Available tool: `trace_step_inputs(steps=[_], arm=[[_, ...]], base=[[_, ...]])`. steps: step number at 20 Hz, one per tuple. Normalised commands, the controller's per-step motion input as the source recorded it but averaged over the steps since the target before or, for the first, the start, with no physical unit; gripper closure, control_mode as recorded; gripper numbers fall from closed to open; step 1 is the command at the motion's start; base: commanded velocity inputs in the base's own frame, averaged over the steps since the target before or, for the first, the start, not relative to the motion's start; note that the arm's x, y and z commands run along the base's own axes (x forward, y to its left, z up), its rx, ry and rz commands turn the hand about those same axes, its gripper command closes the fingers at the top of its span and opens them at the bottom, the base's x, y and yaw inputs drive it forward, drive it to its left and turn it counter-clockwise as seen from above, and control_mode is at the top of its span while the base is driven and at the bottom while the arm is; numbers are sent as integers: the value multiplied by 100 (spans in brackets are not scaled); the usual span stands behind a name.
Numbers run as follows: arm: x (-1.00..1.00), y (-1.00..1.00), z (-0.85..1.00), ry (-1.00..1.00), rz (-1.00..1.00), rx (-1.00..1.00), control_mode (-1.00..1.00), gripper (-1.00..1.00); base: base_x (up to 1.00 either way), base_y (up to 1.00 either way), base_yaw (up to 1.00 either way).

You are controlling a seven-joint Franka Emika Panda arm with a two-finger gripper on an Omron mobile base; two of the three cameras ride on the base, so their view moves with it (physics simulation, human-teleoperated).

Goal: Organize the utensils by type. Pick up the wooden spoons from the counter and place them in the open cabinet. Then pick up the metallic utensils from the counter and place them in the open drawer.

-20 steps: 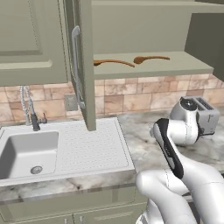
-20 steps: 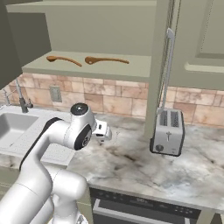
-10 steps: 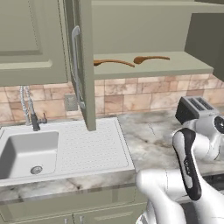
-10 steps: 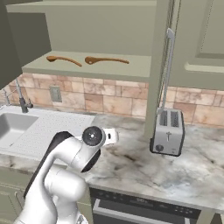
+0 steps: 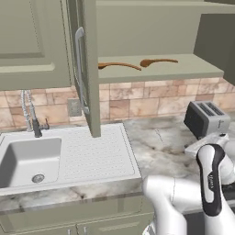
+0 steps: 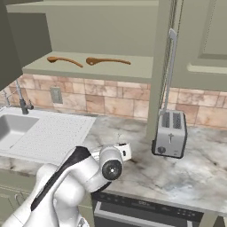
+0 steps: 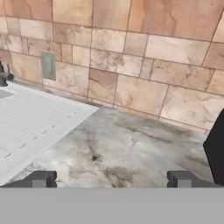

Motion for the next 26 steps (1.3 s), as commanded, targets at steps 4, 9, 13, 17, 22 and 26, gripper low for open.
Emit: trace_step_inputs(steps=[4, 9, 13, 17, 22, 26], arm=[[22, -13, 0, 1, -2, 4, -100, -100], [33, -1, 0, 7, -8, 0, -100, -100], [40, 0, 0, 16, -11, 2, -100, -100], [43, 0, 0, 19, -9, 9, -100, -100], [49, 0, -5, 13, -5, 17, -100, -100], [49, 0, -3, 6, -3, 21, -100, -100]], base=[[0, 0, 0], [0, 0, 0], [0, 0, 0], [0, 0, 0], [0, 0, 0], [0, 0, 0]])
